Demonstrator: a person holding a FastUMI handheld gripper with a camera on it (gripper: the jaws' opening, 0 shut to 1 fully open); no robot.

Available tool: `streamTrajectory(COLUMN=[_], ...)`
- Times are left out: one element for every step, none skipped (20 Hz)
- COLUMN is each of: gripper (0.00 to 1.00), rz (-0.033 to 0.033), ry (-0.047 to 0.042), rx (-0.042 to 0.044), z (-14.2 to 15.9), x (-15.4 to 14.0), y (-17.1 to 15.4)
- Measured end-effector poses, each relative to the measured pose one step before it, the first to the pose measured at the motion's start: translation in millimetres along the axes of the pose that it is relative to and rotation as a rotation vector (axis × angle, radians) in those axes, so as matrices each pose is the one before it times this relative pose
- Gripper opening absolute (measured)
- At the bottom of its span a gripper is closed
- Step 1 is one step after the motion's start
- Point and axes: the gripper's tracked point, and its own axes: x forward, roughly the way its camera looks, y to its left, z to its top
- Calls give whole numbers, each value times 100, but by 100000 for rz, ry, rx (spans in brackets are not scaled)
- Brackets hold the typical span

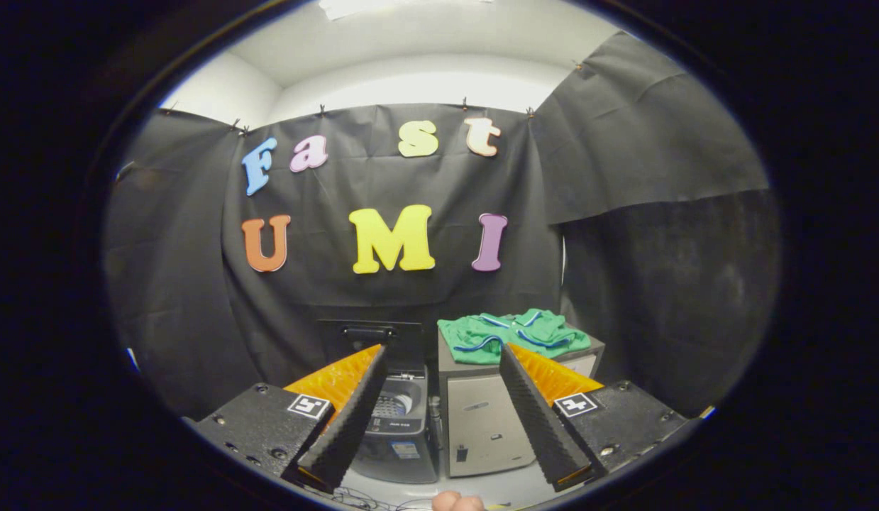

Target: Put the clothes into the washing machine and then close the washing machine lid.

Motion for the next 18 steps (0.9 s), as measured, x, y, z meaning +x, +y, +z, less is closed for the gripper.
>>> streamTrajectory(gripper=[100,100,100,100,100,100,100,100,100,100,100,100,100,100,100,100,100,100], rz=[120,47,-496,-270,-777,-830,-565,-611,-107,-425,-852,-1026,-466,-791,-528,-564,-435,-366], ry=[-1420,-908,-435,-690,-444,-278,-224,485,-31,751,861,744,868,1606,1603,1643,1114,1038], rx=[23,-331,-654,-476,-282,-300,-574,-828,-632,-514,112,1070,1607,1709,1318,427,-220,-639], z=[980,899,567,766,699,675,494,470,367,174,28,-6,-245,-365,-397,-438,-183,-124], x=[364,501,782,628,733,874,949,1045,1050,1244,1213,1304,1494,1602,1596,1619,1488,1595], y=[-227,-278,-513,-585,-569,-601,-579,-639,-506,-560,-691,-745,-646,-720,-693,-725,-754,-692])
